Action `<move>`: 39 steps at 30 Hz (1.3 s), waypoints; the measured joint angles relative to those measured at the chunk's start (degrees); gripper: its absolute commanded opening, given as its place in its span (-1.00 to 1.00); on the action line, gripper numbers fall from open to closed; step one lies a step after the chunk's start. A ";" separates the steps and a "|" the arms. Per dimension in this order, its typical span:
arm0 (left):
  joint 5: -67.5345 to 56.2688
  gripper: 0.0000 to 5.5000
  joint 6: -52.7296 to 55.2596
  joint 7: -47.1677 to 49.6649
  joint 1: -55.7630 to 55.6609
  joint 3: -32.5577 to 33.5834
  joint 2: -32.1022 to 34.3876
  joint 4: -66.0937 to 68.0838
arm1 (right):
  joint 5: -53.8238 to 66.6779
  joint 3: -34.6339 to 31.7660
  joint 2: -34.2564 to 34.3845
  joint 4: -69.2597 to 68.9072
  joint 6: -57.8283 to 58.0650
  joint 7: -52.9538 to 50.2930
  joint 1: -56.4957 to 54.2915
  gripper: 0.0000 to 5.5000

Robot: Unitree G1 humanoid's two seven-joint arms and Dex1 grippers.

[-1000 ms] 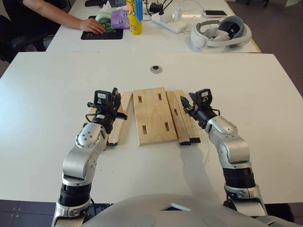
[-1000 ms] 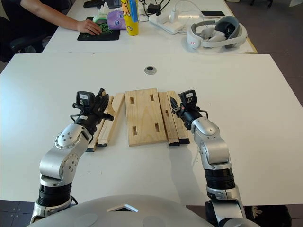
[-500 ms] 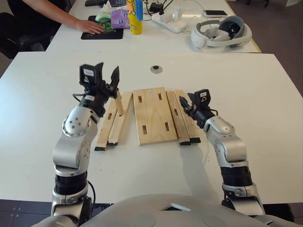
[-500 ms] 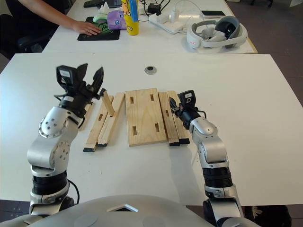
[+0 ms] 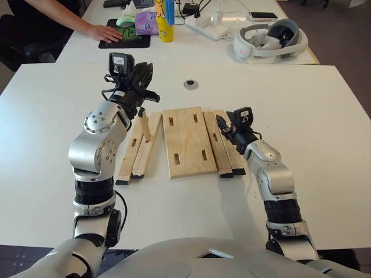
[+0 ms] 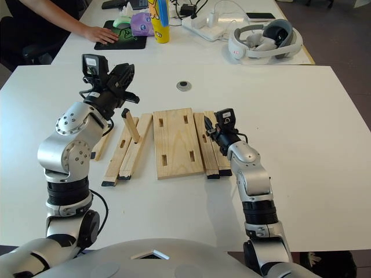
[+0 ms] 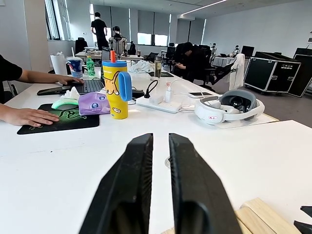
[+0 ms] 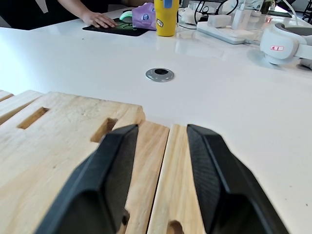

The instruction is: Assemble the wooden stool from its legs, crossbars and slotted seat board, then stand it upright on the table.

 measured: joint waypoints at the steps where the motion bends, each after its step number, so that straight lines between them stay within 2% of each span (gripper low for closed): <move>1: -0.02 -1.00 -0.02 -0.10 -0.18 0.01 -0.03 0.20 | -0.03 0.00 0.03 0.11 -0.09 0.00 -0.09 -0.33; 6: -3.18 -1.00 -2.02 -1.01 -4.78 3.29 -1.28 0.72 | -0.11 -0.01 0.35 1.15 -0.50 0.00 -0.27 -0.33; 11: -3.64 -1.00 -2.84 -1.57 -7.47 3.03 -0.99 -0.70 | -0.38 -0.15 0.38 1.19 -0.58 0.00 -0.26 -0.33; 15: -0.93 -1.00 2.42 -2.70 2.36 -2.80 1.30 3.21 | -0.41 -0.17 0.41 1.00 -0.54 0.04 -0.25 -0.33; 20: 0.63 -1.00 1.04 -2.50 5.52 -2.91 2.74 1.56 | -0.42 -0.07 0.39 0.80 -0.47 0.25 -0.31 -0.33; 31: 0.39 -1.00 -2.96 -1.57 3.21 -0.92 0.14 1.39 | -0.42 -0.15 0.30 1.65 -0.49 0.45 -1.32 -0.33; 36: 2.50 -1.00 -7.93 1.11 -4.76 2.24 1.50 -4.06 | -0.44 -0.26 0.28 1.84 -0.56 0.43 -1.32 -0.33; 39: 3.54 -1.00 -8.34 0.85 -5.25 1.11 2.37 -5.24 | -0.46 -0.27 0.33 1.83 -0.58 0.27 -1.31 -0.33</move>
